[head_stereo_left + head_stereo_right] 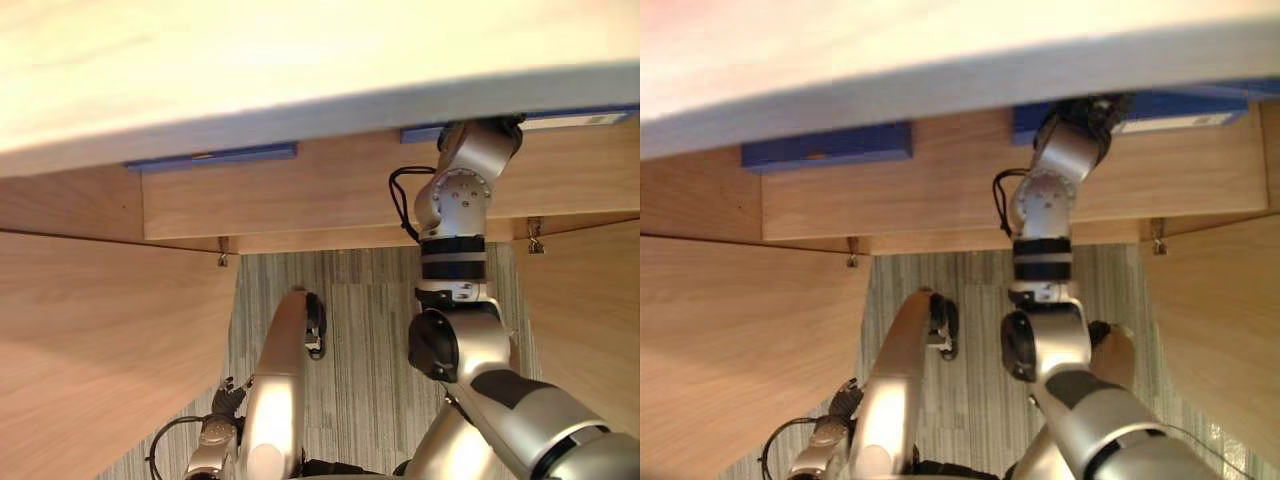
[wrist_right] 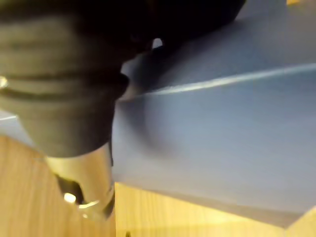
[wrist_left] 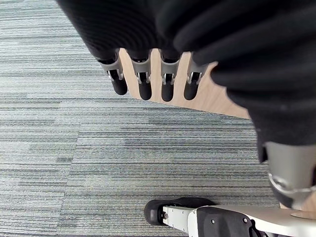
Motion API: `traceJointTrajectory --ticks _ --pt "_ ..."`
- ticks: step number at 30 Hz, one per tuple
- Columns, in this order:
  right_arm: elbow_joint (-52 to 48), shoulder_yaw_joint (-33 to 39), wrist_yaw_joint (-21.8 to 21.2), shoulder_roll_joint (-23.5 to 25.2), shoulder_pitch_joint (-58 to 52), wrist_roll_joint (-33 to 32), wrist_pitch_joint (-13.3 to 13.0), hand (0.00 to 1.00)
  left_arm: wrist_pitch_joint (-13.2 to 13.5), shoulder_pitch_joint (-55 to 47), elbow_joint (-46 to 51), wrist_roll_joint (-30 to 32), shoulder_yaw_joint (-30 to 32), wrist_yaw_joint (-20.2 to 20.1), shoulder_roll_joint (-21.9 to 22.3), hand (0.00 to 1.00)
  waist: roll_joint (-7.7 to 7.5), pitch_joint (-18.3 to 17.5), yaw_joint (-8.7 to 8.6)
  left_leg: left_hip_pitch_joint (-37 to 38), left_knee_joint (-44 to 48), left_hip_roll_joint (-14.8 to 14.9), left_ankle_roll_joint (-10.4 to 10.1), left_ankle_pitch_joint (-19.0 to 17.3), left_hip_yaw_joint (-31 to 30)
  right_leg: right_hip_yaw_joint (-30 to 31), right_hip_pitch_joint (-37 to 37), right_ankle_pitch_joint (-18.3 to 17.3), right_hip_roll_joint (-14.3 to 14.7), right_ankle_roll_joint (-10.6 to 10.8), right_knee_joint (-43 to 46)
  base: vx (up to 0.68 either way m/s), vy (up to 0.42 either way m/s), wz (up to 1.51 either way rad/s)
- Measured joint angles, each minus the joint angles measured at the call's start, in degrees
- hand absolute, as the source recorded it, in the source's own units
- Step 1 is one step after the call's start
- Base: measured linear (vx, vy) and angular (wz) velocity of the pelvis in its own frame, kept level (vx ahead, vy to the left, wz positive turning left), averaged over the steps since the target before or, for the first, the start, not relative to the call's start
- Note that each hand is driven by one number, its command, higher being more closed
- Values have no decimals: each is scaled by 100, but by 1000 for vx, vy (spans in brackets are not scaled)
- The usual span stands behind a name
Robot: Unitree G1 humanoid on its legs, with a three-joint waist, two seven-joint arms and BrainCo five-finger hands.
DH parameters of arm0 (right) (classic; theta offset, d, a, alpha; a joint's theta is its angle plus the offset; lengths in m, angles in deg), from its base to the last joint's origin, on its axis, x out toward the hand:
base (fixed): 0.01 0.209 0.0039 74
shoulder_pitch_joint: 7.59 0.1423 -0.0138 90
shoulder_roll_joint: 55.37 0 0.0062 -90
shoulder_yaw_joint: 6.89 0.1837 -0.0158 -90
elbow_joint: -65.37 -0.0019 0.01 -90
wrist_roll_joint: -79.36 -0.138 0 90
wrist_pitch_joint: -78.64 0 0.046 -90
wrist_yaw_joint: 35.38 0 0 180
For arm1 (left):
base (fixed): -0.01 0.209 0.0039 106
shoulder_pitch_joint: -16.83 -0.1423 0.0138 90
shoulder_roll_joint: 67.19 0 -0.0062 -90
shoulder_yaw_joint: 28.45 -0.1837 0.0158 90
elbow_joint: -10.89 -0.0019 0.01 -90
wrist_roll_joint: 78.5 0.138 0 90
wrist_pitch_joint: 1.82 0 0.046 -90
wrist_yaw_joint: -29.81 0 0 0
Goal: Walk over to the cabinet, pick up the folder, carry it to the office cabinet, place the folder inside the office cabinet, then close the office cabinet door
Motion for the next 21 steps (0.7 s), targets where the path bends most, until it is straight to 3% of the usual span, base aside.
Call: traceJointTrajectory --ticks 12,21 --pt "-745 -220 329 507 -587 887 -95 0 -60 2 -150 68 -120 64 -104 0 -16 -14 -51 485 -156 106 -13 -6 82 -1 400 43 132 -66 -174 -24 -8 -6" --pt "-870 -255 490 501 -690 1261 5 0 -89 0 -185 101 -98 104 -108 0 -26 -31 -41 665 -327 106 -66 25 81 -60 591 52 177 -77 -325 1 -2 0"
